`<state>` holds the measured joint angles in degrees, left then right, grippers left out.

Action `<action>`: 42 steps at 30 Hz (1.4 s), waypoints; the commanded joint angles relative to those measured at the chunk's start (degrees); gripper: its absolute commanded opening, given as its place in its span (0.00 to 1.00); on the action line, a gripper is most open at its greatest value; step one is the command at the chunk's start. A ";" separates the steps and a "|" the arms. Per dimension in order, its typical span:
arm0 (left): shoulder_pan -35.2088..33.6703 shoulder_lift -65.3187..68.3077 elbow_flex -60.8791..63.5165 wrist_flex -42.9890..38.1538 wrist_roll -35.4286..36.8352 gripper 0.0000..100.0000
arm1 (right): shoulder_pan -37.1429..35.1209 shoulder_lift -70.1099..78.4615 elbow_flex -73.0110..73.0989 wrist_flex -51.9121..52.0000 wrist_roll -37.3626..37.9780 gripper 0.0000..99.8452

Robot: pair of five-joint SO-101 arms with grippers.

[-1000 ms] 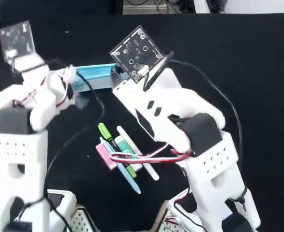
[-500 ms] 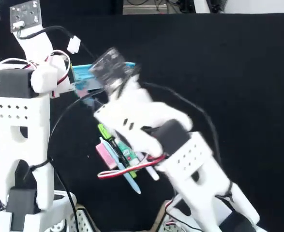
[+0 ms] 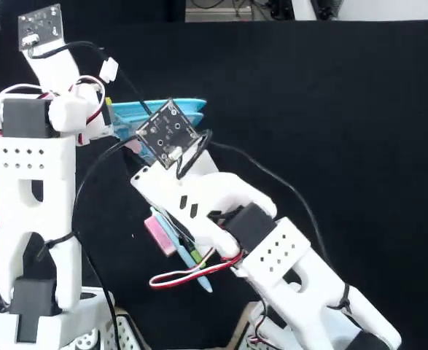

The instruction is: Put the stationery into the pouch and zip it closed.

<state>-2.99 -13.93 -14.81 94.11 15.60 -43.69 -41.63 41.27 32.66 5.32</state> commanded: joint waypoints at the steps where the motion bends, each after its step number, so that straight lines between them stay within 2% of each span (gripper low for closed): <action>1: -0.31 0.70 1.19 -1.85 0.97 0.03 | -0.35 -1.80 2.07 -5.80 0.09 0.20; 5: -0.31 0.79 1.27 -1.93 3.87 0.03 | -0.35 -2.07 3.12 -6.77 0.18 0.21; 10: 2.24 0.70 1.27 -1.85 3.87 0.03 | -0.18 -4.26 2.77 -1.76 0.26 0.36; 12: 3.82 0.62 1.27 -1.58 5.10 0.03 | 0.26 -6.73 2.77 0.62 0.26 0.39; 21: 8.40 -4.92 5.23 -4.13 8.26 0.03 | -0.26 -17.10 11.21 -1.14 -0.26 0.27; 25: 10.59 -7.56 11.03 -7.03 8.26 0.03 | 1.32 -19.21 14.73 -4.84 -0.26 0.27; 31: 12.97 -11.43 19.03 -16.97 8.26 0.03 | 4.57 -19.56 19.03 -8.26 -0.26 0.27; 36: 14.55 -15.12 25.71 -21.71 8.62 0.03 | 7.65 -19.21 21.58 -12.84 -0.26 0.27; 42: 14.55 -18.99 29.41 -25.67 12.84 0.03 | 10.64 -19.21 25.45 -17.93 -0.26 0.27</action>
<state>11.08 -30.11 14.02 71.34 26.33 -34.37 -59.82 66.42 17.36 5.32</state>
